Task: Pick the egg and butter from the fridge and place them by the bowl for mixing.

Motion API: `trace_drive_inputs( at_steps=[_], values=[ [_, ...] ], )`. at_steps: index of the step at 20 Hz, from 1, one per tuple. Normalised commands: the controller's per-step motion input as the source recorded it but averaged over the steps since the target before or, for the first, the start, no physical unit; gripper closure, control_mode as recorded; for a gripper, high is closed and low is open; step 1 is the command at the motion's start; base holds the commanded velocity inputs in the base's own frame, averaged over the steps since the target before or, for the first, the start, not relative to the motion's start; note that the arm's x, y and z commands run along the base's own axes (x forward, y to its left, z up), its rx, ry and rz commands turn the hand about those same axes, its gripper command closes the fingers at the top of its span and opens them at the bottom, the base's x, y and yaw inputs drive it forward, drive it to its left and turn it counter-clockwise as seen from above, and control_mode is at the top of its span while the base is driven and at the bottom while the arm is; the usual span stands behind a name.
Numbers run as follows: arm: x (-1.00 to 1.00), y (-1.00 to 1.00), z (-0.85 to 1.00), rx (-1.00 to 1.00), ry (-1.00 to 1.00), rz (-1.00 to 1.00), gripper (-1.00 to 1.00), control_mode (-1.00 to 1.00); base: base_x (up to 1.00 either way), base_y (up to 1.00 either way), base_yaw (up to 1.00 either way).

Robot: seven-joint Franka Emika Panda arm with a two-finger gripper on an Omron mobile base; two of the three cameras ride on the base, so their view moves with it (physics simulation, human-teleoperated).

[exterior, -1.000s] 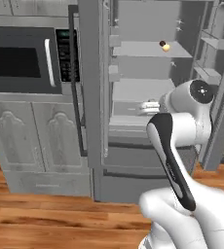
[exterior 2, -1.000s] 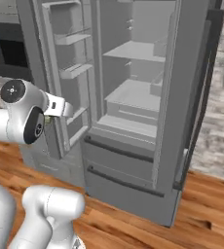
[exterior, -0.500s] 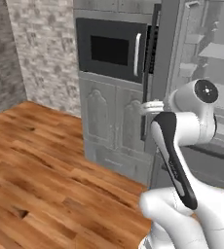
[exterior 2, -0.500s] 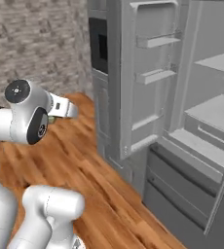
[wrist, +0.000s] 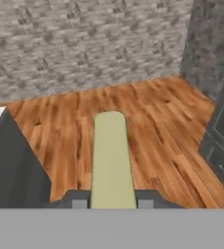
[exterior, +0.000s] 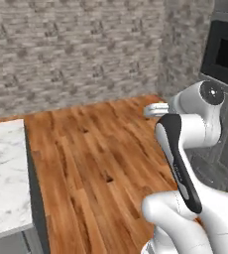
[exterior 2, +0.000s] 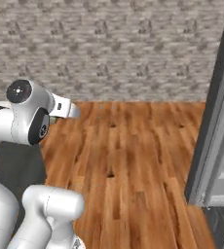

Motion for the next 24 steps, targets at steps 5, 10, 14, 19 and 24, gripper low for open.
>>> trace_drive_inputs(
  at_steps=[5, 10, 14, 19, 24],
  values=[
    [0.0, 0.0, 0.0, 0.0, 0.0, 0.0, 1.0, 1.0, -0.03, 0.0, 0.99],
    [0.0, 0.0, 0.0, 0.0, 0.0, 0.0, 1.0, 1.0, 0.01, 0.0, 0.93],
    [0.0, 0.0, 0.0, 0.0, 0.0, 0.0, 1.0, 1.0, 0.06, 0.0, 0.89],
    [0.0, 0.0, 0.0, 0.0, 0.0, 0.0, 1.0, 1.0, 0.16, 0.0, 0.82],
    [0.0, 0.0, 0.0, 0.0, 0.0, 0.0, 1.0, 1.0, 0.17, 0.0, 0.78]
  ],
)
